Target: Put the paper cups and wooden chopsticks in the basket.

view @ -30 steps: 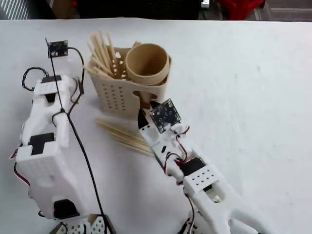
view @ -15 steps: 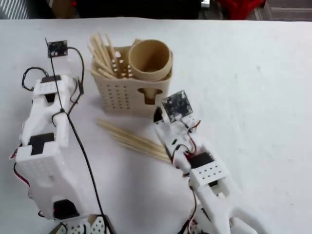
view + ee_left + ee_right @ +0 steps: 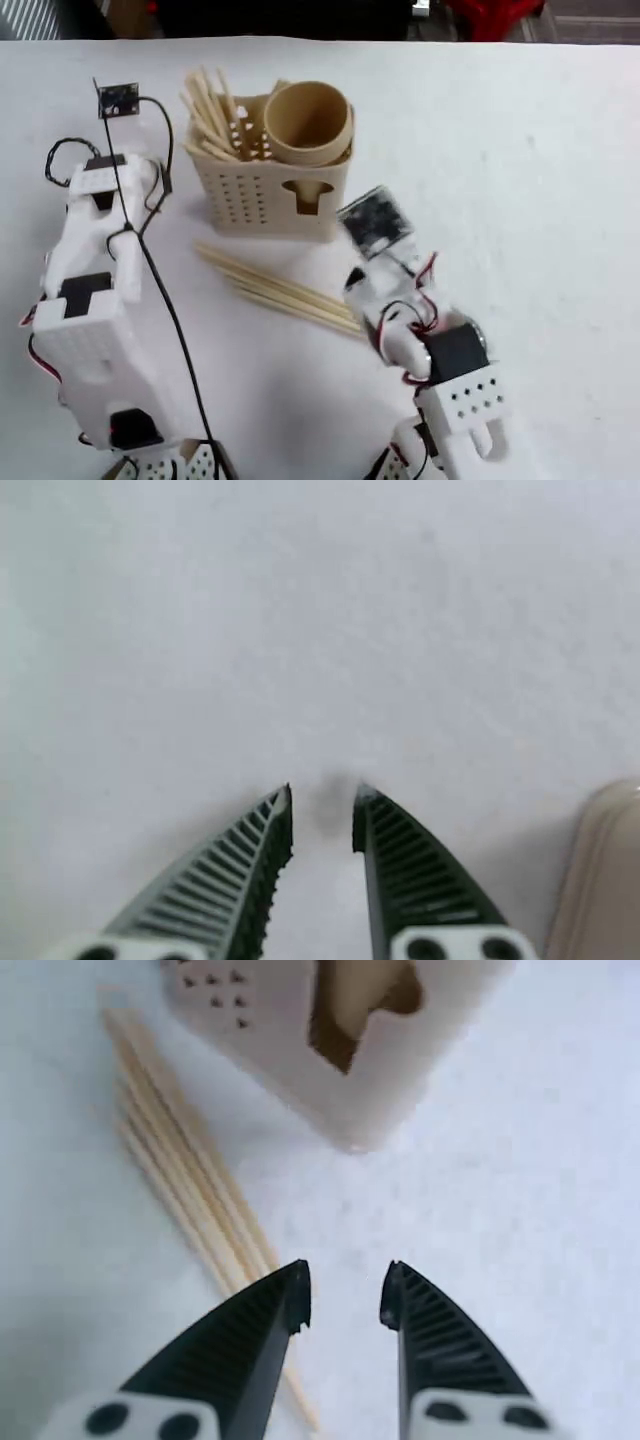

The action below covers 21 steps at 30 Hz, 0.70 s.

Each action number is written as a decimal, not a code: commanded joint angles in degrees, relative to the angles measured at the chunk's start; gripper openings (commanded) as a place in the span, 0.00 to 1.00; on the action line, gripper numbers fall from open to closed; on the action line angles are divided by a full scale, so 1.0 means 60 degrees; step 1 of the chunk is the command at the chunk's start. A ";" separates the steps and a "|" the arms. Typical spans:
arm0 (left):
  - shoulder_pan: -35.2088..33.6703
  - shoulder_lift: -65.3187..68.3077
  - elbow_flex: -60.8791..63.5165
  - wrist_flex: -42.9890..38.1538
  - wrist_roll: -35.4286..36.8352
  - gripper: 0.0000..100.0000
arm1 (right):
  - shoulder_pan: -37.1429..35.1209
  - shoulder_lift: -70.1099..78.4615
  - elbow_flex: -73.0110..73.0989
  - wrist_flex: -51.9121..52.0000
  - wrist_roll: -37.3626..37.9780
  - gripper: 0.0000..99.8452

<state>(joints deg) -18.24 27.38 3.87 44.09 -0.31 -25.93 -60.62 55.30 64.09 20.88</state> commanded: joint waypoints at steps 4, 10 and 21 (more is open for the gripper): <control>-0.0198 -0.0081 -0.0337 -0.0176 -0.0029 0.12 | -0.2190 0.2293 -0.0952 0.0535 0.1187 0.13; -0.0183 -0.0066 -0.0322 -0.0176 -0.0029 0.12 | -0.3788 0.5282 -0.1245 -0.0667 0.1641 0.13; -0.0183 -0.0066 -0.0352 -0.0190 -0.0029 0.12 | -0.3070 0.7729 -0.1260 -0.2527 0.2681 0.13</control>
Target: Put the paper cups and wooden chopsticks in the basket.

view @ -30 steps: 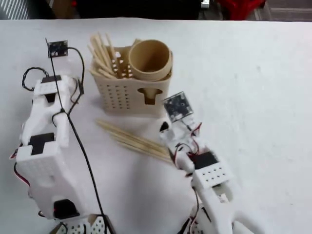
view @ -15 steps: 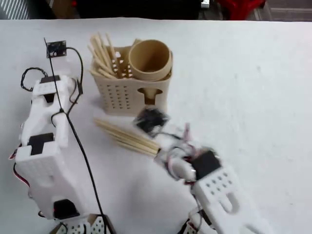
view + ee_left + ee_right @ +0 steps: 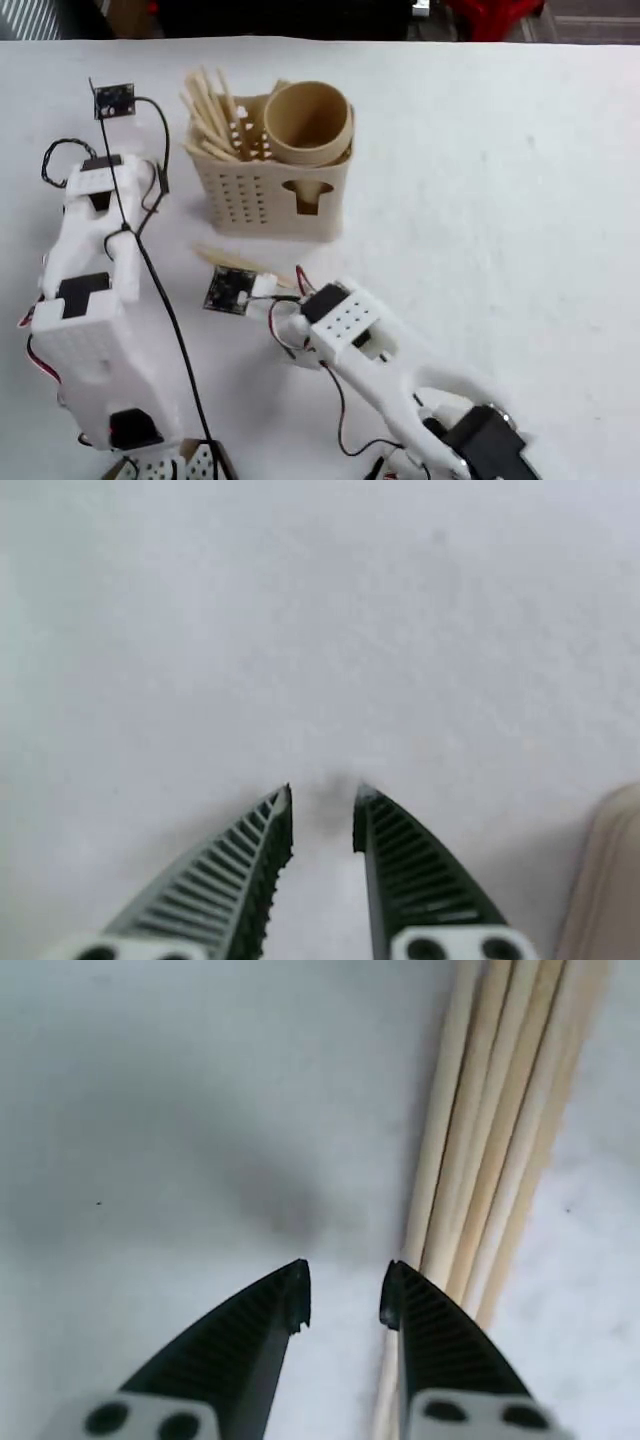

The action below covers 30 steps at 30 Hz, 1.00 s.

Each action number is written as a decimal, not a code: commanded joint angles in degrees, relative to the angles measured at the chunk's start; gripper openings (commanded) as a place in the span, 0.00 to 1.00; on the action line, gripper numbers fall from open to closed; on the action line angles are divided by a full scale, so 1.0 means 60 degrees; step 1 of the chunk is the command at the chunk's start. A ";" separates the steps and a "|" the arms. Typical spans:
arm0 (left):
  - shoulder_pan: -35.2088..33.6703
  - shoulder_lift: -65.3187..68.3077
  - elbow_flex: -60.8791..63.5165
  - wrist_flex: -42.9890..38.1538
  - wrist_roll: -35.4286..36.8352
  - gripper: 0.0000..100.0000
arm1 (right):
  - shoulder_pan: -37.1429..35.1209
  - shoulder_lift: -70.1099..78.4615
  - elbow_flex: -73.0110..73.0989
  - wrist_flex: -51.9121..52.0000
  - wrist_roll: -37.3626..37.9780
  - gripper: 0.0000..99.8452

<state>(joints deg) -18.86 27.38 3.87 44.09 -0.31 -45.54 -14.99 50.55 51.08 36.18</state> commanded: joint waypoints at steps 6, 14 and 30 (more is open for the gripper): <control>-0.0081 -0.0066 -0.0337 -0.0190 -0.0029 0.12 | 0.0637 0.0799 -0.0850 -0.0520 0.0132 0.12; -0.0081 -0.0066 -0.0337 -0.0190 -0.0029 0.12 | 0.0711 0.1341 -0.1070 -0.0476 0.0117 0.02; -0.0081 -0.0066 -0.0322 -0.0190 -0.0029 0.12 | 0.0769 0.0403 -0.1832 0.0271 -0.0542 0.16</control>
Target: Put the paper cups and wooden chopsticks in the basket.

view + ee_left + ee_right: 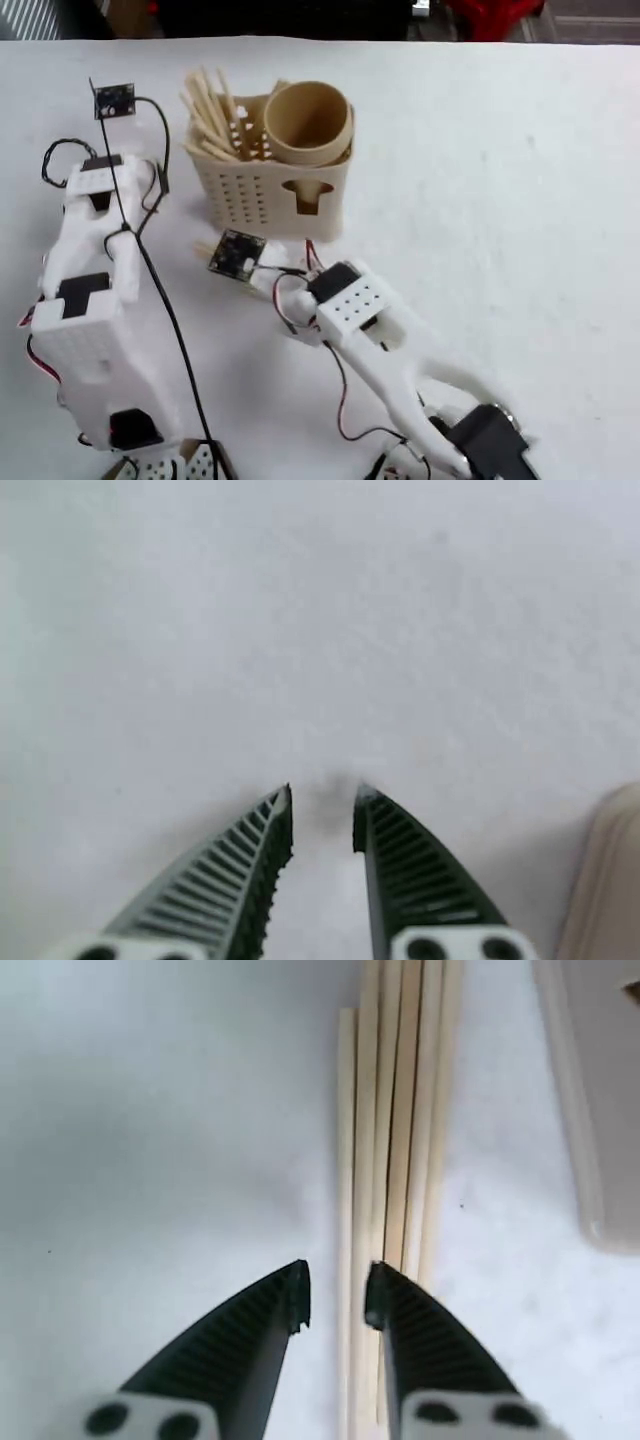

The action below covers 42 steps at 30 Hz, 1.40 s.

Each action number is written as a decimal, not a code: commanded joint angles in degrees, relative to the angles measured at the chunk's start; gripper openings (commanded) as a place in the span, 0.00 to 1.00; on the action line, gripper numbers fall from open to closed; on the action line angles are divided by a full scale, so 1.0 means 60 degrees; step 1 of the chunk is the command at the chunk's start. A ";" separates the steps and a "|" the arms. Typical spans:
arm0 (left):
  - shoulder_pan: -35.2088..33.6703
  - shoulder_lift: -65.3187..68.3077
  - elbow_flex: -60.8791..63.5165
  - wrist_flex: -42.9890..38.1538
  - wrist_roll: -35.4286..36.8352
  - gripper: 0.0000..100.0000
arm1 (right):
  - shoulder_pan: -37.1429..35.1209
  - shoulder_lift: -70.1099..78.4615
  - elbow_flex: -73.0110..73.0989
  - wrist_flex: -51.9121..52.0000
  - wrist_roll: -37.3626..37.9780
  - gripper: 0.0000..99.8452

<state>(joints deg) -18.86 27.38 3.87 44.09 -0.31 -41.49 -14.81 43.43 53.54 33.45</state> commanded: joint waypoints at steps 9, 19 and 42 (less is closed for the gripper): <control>-0.0081 -0.0066 -0.0337 -0.0176 -0.0029 0.12 | 0.0110 0.2059 -0.0879 -0.0681 -0.0088 0.14; -0.0081 -0.0066 -0.0322 -0.0176 -0.0029 0.12 | 0.0110 0.2073 -0.0821 -0.0608 -0.0088 0.02; -0.0081 -0.0066 -0.0337 -0.0176 -0.0029 0.12 | 0.0095 -0.1194 -0.0864 0.1062 -0.0190 0.02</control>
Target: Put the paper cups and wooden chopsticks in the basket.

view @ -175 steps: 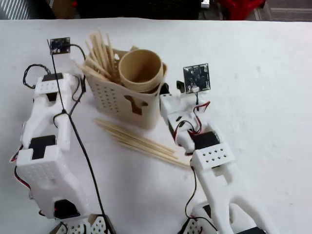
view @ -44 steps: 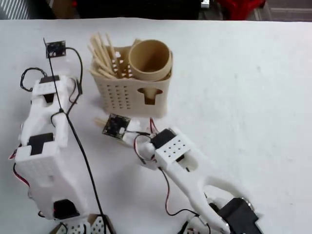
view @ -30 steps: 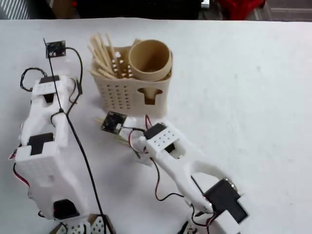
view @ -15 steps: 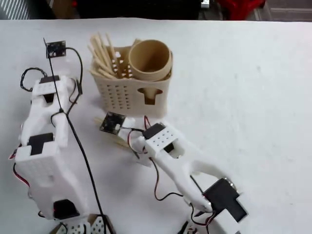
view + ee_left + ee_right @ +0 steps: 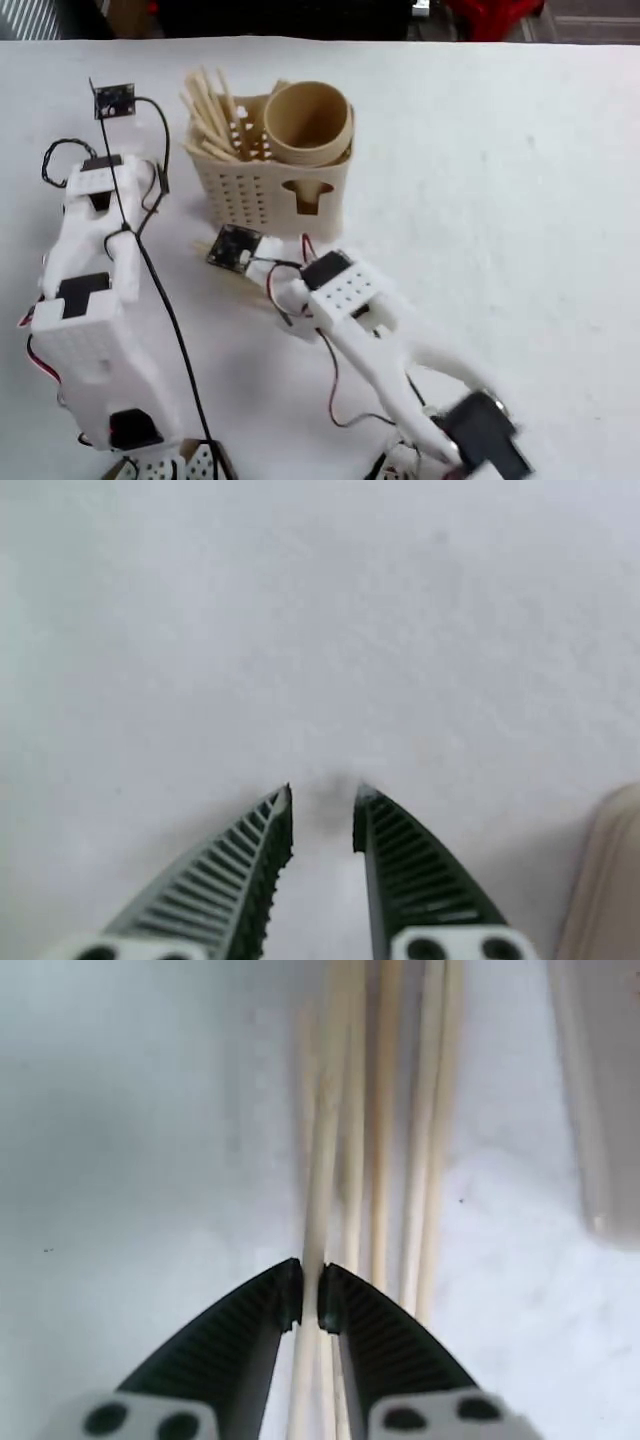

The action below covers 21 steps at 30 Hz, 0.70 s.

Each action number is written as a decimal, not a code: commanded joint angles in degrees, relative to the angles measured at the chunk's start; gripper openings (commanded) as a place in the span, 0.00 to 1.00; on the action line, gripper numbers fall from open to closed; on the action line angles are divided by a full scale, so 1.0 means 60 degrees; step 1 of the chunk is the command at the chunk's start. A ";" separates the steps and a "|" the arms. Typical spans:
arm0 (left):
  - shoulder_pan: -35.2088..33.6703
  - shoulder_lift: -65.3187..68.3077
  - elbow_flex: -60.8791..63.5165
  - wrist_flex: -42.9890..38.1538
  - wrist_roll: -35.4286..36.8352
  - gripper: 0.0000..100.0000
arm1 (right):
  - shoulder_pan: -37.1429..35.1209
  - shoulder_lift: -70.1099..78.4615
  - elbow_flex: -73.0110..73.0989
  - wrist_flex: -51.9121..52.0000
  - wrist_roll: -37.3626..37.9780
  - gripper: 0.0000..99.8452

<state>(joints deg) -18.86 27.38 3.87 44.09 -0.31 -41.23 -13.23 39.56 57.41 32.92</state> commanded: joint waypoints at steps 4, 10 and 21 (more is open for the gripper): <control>-0.0081 -0.0066 -0.0337 -0.0190 -0.0029 0.12 | 0.0051 -0.3568 -0.0322 0.0520 -0.0484 0.02; -0.0081 -0.0066 -0.0352 -0.0190 -0.0029 0.12 | 0.0022 -0.5604 -0.2344 -0.0110 -0.1670 0.02; -0.0051 -0.0051 -0.0322 -0.0190 -0.0029 0.12 | 0.0051 -0.2864 -0.5055 -0.7275 -0.2198 0.02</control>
<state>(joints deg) -18.86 27.38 3.87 44.09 -0.40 -41.23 -36.35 16.44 23.56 20.44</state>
